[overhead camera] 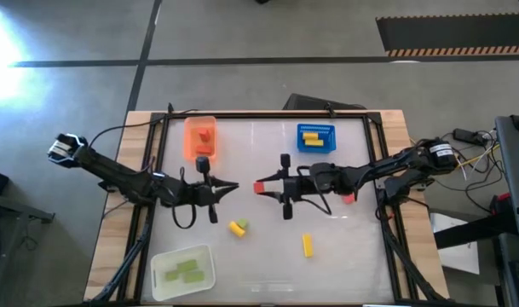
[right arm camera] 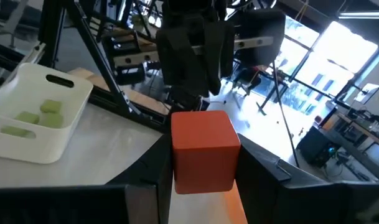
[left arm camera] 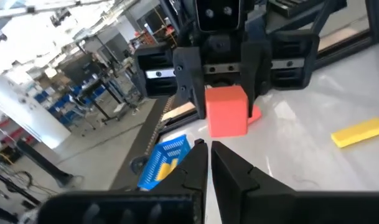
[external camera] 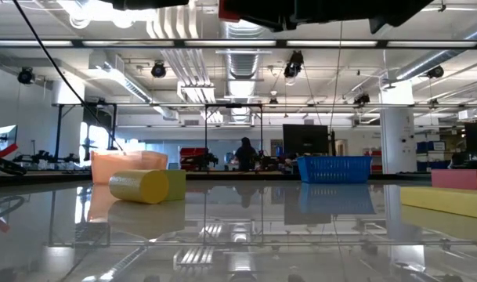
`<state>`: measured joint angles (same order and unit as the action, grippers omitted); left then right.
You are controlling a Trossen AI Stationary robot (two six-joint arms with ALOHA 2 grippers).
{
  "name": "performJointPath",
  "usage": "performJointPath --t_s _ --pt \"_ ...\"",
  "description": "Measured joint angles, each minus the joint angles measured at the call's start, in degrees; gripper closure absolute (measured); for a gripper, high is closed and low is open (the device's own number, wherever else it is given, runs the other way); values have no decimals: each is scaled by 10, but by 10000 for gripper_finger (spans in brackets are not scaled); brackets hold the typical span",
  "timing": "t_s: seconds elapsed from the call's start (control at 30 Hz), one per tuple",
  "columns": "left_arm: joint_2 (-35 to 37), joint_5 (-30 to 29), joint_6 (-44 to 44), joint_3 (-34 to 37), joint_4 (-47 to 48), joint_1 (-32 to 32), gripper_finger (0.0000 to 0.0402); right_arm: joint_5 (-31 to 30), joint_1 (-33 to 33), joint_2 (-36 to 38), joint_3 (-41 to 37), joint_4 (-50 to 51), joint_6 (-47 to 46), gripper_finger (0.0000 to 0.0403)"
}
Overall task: Sort & place blocks by color
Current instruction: Put the orange wooden block into the orange bin
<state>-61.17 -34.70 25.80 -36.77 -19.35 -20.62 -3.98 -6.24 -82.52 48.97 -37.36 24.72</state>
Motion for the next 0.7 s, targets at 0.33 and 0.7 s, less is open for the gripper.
performJointPath --t_s 0.33,0.7 --pt "-7 60 -60 1 -20 0 285 0 0 -1 -2 -2 -25 283" --pt "-107 65 63 3 -158 2 170 0 0 -1 -3 -7 -71 283"
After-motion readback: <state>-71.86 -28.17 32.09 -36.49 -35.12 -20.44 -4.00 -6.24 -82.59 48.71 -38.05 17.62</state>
